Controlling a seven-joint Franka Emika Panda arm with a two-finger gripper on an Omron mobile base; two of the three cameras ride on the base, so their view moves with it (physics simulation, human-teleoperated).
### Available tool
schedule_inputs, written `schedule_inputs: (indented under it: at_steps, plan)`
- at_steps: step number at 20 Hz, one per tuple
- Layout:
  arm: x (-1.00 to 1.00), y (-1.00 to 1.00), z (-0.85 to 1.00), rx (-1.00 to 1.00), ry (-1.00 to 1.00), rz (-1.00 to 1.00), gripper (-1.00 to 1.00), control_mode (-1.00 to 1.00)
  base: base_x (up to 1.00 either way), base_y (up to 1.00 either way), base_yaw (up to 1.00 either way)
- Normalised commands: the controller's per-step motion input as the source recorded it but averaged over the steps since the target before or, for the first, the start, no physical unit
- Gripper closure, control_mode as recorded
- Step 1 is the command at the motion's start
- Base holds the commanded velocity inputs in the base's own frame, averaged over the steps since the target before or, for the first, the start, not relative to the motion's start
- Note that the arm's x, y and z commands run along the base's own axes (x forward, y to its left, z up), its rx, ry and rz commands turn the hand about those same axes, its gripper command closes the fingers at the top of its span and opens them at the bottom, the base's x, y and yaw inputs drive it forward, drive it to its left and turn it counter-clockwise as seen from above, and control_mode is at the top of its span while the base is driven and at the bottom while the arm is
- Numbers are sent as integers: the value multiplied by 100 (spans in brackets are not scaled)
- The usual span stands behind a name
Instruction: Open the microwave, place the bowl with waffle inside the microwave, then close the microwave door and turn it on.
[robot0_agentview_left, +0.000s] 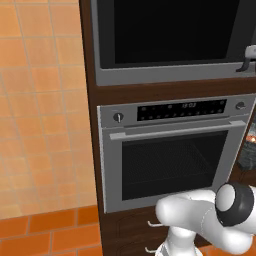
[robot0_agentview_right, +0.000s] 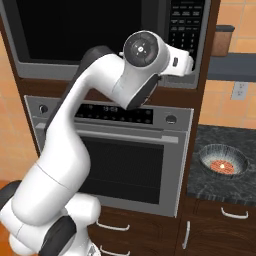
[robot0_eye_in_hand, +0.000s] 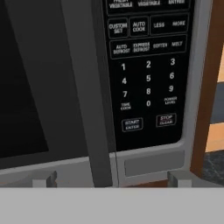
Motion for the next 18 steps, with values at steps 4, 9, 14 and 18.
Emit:
schedule_inputs:
  at_steps: [4,9,14,18]
  plan:
    - [31,-26,0,0,0,2,-100,-100,0,0,0]
    - [17,-10,0,0,0,0,-100,-100,0,0,0]
    - [27,-4,5,0,0,0,-100,-100,0,0,0]
    - [-6,12,73,0,0,1,-100,-100,0,0,0]
